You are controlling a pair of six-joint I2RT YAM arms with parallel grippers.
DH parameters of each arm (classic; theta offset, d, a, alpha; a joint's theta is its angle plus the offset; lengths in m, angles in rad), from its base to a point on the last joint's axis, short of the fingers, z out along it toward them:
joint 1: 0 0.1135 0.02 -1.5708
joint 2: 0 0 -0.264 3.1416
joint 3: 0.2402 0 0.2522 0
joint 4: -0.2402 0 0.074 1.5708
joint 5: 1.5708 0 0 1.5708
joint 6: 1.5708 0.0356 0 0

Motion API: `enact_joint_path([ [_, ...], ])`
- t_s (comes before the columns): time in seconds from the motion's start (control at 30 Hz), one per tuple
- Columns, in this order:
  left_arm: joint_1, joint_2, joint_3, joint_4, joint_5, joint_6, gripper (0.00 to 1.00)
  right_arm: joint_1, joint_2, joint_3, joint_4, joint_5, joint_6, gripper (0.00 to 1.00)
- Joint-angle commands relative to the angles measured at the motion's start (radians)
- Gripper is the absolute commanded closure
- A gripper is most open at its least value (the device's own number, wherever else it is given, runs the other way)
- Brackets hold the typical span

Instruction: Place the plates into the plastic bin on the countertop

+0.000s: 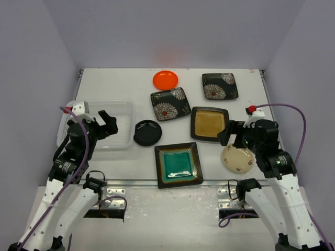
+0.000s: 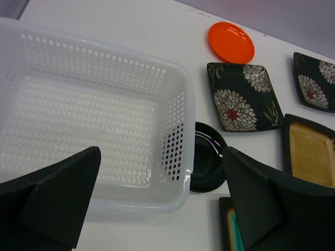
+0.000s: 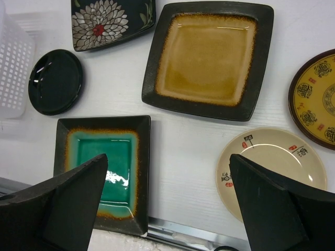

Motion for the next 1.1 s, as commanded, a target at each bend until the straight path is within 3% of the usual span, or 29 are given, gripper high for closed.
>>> enact_joint_path([
  [0.0,-0.012,-0.020,-0.003,0.050,0.010,0.002,0.00,-0.003,0.003,-0.007,0.037,0.023,-0.012,0.01],
  [0.2,-0.014,-0.016,-0.006,0.053,0.020,-0.001,0.00,-0.003,-0.039,-0.076,0.132,0.019,0.038,0.01],
  [0.3,-0.015,-0.013,-0.009,0.056,0.031,-0.001,0.00,-0.003,-0.031,-0.163,0.243,-0.170,0.016,0.01],
  [0.33,-0.015,-0.010,-0.009,0.056,0.032,-0.001,0.00,-0.003,-0.002,-0.173,0.248,-0.259,0.016,0.01],
  [0.5,-0.017,-0.004,-0.011,0.061,0.049,0.000,0.00,0.002,0.268,-0.200,0.239,-0.365,0.016,0.01],
  [0.83,-0.054,0.010,-0.024,0.088,0.130,0.021,0.00,0.052,0.571,-0.412,0.585,-0.559,0.040,0.02],
  [1.07,-0.066,0.018,-0.023,0.088,0.137,0.025,0.00,0.080,0.719,-0.521,0.838,-0.632,0.115,0.28],
])
